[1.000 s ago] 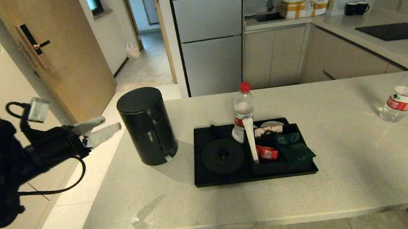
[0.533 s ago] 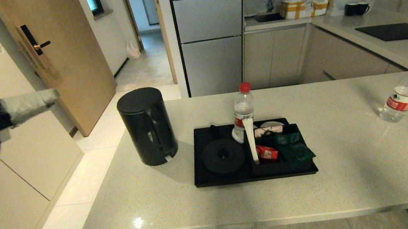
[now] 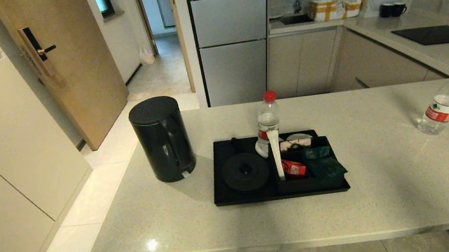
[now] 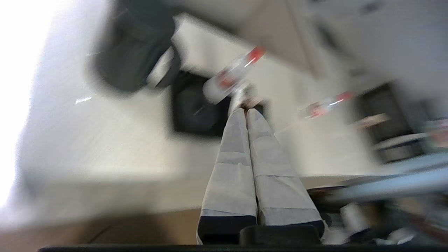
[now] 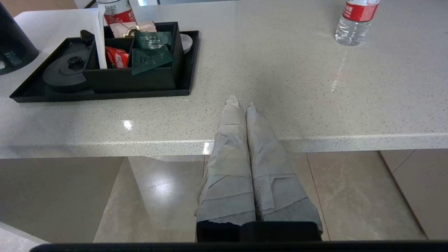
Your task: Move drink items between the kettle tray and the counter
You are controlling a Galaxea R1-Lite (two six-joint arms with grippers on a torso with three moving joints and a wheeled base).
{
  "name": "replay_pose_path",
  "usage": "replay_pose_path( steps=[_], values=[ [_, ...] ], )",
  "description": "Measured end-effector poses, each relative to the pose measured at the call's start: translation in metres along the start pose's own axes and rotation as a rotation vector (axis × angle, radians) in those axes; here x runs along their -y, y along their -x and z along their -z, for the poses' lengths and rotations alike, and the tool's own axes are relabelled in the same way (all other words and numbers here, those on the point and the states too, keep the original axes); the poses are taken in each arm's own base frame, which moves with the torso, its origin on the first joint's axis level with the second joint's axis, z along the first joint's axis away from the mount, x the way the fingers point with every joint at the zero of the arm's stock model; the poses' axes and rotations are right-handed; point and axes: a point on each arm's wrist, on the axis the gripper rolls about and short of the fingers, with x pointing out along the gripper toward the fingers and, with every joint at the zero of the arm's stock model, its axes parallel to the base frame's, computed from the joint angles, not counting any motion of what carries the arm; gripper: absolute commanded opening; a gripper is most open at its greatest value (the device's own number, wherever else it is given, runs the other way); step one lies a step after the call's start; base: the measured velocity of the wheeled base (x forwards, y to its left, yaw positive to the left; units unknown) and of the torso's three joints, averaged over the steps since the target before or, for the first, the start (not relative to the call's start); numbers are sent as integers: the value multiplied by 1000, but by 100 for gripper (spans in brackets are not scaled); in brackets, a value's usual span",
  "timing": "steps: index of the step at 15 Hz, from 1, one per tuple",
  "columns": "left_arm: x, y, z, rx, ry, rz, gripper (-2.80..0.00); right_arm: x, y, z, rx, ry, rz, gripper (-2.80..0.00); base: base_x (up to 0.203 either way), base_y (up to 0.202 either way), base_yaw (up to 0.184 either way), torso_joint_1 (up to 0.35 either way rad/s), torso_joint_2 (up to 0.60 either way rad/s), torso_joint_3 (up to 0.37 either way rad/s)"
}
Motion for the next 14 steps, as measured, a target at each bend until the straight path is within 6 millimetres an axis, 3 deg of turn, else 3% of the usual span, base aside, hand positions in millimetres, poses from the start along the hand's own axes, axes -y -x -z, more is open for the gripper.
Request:
replay_pose_path(
  steps=[2,4,8,11,14],
  values=[
    [15,40,40,-18,-77,-119,-280,0,0,0,0,0,0,-280,0,0,0,0,0,0],
    [15,72,86,-55,-156,-189,-280,0,0,0,0,0,0,-280,0,0,0,0,0,0],
    [-16,110,137,-98,-284,-242,-280,0,0,0,0,0,0,-280,0,0,0,0,0,0],
    [-46,118,178,-112,-357,-308,-280,0,0,0,0,0,0,-280,0,0,0,0,0,0],
    [-86,88,215,-104,-428,-382,-280,0,0,0,-1,0,0,-280,0,0,0,0,0,0]
  ],
)
